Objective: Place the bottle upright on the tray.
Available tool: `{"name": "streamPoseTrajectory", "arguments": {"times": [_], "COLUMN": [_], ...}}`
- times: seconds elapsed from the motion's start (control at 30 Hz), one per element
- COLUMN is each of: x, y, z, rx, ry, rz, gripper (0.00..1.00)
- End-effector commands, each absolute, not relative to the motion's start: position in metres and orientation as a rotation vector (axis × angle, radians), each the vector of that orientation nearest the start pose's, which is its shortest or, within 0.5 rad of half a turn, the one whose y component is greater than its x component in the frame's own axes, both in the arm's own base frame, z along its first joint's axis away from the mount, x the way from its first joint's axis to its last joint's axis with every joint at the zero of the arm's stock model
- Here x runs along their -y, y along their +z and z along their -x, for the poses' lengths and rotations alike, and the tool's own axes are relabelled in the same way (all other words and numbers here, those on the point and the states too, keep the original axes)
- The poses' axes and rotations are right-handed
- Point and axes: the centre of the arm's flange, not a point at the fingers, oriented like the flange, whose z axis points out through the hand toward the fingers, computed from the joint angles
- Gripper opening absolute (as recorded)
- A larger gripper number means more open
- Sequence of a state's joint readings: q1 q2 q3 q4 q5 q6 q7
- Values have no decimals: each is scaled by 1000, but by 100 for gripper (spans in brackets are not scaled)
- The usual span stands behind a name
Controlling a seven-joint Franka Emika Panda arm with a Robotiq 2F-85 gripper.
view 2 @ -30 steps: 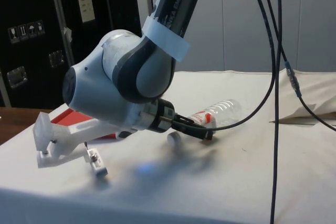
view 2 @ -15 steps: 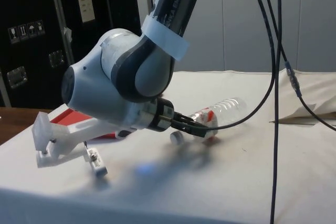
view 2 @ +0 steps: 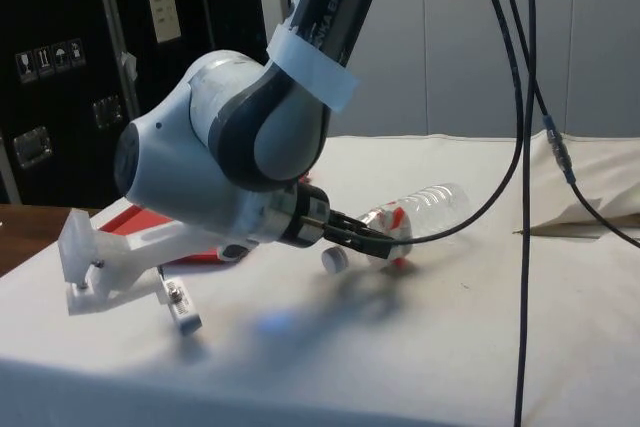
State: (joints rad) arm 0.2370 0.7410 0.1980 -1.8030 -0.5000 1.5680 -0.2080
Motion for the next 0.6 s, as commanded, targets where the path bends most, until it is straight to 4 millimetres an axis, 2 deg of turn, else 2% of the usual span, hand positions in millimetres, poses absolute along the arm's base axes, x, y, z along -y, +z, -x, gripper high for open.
{"name": "streamPoseTrajectory", "arguments": {"times": [0.0, 0.57], "x": [-179, -179], "y": [120, 151], "z": [-503, -507], "rx": [1413, 1411], "ry": [1527, 1521], "rz": [2864, 2876], "gripper": [34, 34]}}
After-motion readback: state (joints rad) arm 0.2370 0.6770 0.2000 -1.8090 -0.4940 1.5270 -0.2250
